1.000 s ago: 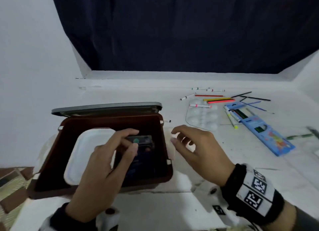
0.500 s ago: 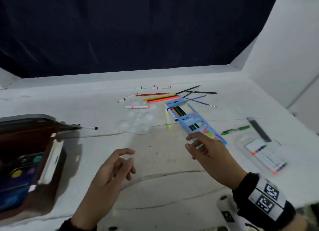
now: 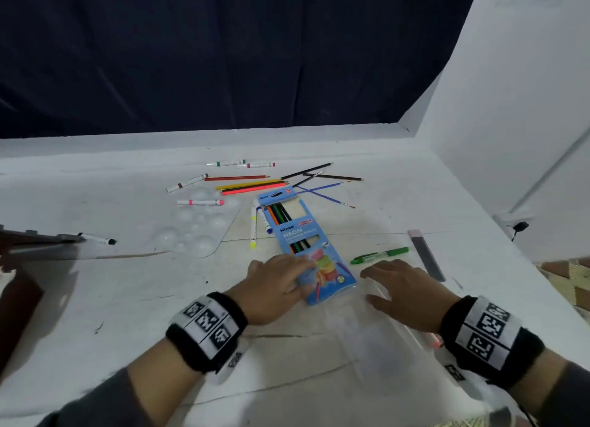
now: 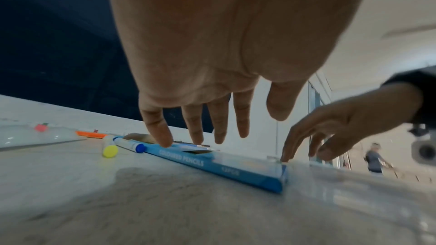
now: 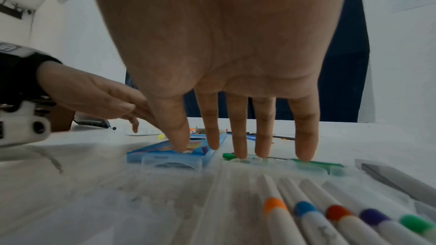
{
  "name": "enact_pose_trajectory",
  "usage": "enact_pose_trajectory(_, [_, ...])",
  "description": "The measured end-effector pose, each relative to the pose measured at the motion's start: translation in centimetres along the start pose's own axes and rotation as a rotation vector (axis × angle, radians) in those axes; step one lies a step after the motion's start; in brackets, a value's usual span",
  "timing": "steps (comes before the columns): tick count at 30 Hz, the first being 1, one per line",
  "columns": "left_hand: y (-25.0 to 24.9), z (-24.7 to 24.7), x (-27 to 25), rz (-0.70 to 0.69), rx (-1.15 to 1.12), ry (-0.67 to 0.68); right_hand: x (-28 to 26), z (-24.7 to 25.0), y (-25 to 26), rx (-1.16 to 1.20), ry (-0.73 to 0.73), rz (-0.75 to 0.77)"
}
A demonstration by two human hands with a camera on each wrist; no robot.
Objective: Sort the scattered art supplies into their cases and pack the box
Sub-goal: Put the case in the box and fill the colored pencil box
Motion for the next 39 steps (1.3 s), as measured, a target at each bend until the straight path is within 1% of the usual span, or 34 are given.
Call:
enact_pose_trajectory(4, [0.1, 0.5, 2.3, 0.027, 0.165, 0.026, 1.1, 0.3, -0.5, -0.093, 0.072, 0.042])
enact_pose_trajectory(7, [0.6, 0.9, 2.3, 0.024, 0.251, 0.013, 1.8, 0.5, -0.5, -0.127, 0.079, 0.038])
enact_pose_trajectory(10, [1.4, 1.2, 1.3, 0.027, 0.266, -0.001, 2.4, 0.8, -0.2, -0.097, 0.076, 0.026])
enact_pose_trajectory(16, [4.1, 2.3, -2.5, 0.028, 0.189, -0.022, 2.9, 0.6, 0.7, -0.008, 0.103, 0.038])
enact_pose_trajectory(19, [5.3, 2.5, -4.5, 0.042, 0.141, -0.024, 3.2, 0.3, 0.8, -0.026, 0.098, 0.037])
enact_pose_trajectory(22, [5.7, 2.4, -6.4, 0.05, 0.096, -0.007, 3.3, 0.4, 1.1, -0.043, 0.108, 0.02])
enact_pose_trajectory(25, [6.0, 2.4, -7.8, 0.066, 0.004, -0.06, 3.5, 0.7, 1.5, -0.056, 0.106, 0.01])
enact_pose_trajectory(29, [5.5, 1.8, -9.6, 0.079, -0.088, -0.078, 3.3, 0.6, 1.7, -0.018, 0.114, -0.027])
enact_pose_trajectory(31, [5.0, 1.2, -10.6, 0.096, -0.108, -0.078, 3.0, 0.2, 1.8, -0.018, 0.092, -0.045])
enact_pose_trajectory(33, [4.6, 0.7, -11.6, 0.142, -0.095, -0.098, 2.6, 0.1, 2.5, -0.004, 0.052, -0.051])
enact_pose_trajectory(36, [4.3, -0.2, -13.1, 0.178, -0.198, -0.162, 2.2, 0.4, 4.3, 0.048, -0.015, -0.005])
enact_pose_trajectory(39, [4.0, -0.8, -13.9, 0.193, -0.304, -0.24, 2.0, 0.9, 7.3, 0.111, -0.059, 0.06])
Point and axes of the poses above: each hand's wrist, its own x-axis towards the middle knuckle, its own z-axis out of the back of the hand, y = z × x, the point moved 1 cm from there along x, towards the middle knuckle, and after that the axes turned 10 degrees about -x, right-handed, at the moved point
